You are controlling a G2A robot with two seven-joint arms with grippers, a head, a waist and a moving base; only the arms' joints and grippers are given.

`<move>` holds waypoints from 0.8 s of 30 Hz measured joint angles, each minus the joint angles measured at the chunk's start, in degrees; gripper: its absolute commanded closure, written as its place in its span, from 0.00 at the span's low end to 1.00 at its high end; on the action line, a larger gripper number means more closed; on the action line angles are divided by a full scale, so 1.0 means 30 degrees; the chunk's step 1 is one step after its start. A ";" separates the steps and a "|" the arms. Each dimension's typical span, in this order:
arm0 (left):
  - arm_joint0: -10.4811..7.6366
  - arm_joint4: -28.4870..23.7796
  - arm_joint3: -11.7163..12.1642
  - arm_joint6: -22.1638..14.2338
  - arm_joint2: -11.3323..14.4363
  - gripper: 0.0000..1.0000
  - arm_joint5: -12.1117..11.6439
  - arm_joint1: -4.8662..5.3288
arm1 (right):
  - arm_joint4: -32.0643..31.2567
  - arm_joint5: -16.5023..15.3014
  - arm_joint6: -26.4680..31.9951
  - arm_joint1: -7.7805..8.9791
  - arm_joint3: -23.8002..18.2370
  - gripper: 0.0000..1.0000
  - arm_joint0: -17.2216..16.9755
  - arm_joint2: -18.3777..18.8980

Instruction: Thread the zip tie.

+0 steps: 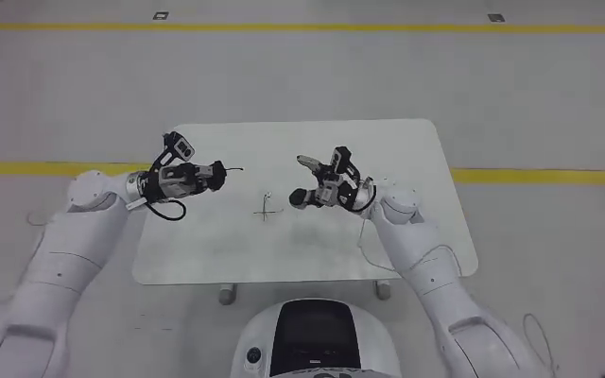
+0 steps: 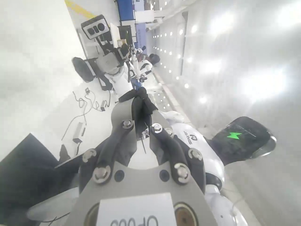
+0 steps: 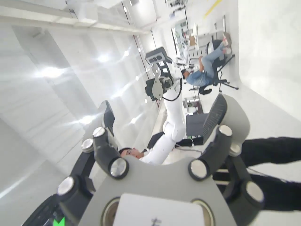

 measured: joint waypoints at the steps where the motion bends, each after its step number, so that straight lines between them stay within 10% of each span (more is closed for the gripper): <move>1: -0.0162 0.0018 -0.0304 -0.0001 0.0736 1.00 0.0192 0.0003 | 0.0517 0.0229 0.1082 -0.0095 0.0576 0.00 0.0413 -0.0320; 24: -0.0086 -0.0472 0.0625 0.0289 0.2225 1.00 0.0512 -0.0737 | 0.1642 -0.2648 0.2721 -0.0221 0.1808 0.00 0.0826 -0.1240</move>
